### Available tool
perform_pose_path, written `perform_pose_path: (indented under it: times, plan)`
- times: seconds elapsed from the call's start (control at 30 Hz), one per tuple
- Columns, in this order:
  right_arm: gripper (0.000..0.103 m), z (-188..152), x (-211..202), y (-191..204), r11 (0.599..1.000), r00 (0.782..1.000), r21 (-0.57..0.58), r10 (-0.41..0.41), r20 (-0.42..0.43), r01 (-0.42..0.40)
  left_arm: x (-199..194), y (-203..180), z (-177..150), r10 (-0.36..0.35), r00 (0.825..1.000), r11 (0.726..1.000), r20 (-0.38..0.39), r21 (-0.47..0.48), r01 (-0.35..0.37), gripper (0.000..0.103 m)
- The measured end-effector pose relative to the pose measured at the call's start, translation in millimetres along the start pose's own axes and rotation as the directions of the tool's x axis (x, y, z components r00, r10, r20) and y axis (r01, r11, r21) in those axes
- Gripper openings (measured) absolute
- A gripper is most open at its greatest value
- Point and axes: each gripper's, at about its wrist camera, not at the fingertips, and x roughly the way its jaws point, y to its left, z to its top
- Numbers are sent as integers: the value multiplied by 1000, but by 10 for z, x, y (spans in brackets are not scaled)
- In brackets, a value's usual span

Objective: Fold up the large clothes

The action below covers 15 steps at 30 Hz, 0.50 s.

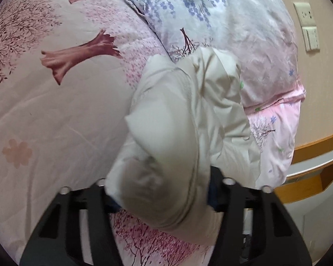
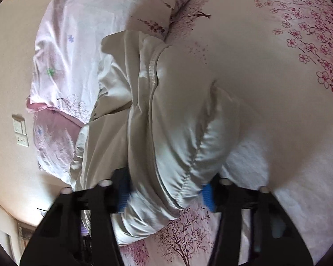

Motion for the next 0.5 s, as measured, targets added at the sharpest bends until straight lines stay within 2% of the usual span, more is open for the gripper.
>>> perform_pose_path:
  times: [0.1, 0.17, 0.5]
  plan:
    - [28, -24, -36, 116, 998, 1000, -53, -13, 19, 14, -45, -54, 4, -10, 1000, 1000, 6, 26, 9, 32]
    - [25, -43, -66, 170, 997, 1000, -72, -11, 28, 13, -98, -111, 4, -20, 1000, 999, 13, 49, 19, 28]
    - [23, -327, -325, 334, 989, 999, -143, 41, -23, -44, -661, -14, -96, -55, 998, 996, 32, 65, 53, 26]
